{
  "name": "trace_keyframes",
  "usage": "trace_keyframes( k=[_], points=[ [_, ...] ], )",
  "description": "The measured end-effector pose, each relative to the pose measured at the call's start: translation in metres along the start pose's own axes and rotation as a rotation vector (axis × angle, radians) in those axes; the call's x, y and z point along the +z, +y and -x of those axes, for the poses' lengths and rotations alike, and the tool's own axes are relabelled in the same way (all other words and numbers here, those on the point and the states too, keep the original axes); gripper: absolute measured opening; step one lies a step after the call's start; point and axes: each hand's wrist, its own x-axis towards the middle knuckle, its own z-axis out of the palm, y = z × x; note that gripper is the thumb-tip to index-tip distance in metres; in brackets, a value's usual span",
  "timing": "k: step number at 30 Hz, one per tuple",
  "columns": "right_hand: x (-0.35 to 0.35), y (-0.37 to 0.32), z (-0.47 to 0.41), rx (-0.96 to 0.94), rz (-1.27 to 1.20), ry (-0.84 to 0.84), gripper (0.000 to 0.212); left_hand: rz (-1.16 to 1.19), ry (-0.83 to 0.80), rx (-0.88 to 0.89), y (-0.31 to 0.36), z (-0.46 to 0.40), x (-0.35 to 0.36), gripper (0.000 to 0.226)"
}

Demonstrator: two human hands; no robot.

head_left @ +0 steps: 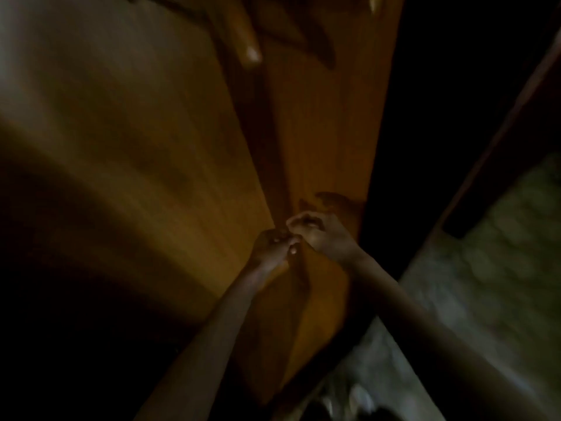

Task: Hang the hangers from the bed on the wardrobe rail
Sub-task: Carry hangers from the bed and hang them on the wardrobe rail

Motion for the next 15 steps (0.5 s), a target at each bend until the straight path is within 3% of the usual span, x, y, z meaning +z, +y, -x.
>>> trace_keyframes(
  k=[3,5,11,15],
  points=[
    [0.022,0.105,0.017,0.346,0.083,-0.066,0.019,-0.326,-0.289,-0.136,-0.08,-0.01,0.05,0.023],
    [0.033,0.168,0.044,0.532,0.058,-0.03,0.015,-0.418,-0.429,-0.193,-0.121,-0.008,0.083,0.02],
    [0.068,0.317,0.155,0.965,-0.132,0.219,0.02,-0.667,-0.684,-0.315,-0.211,0.026,0.162,0.02],
    [0.103,0.378,0.24,1.173,-0.299,0.424,0.021,-0.853,-0.875,-0.298,-0.253,0.063,0.198,0.025]
  ],
)
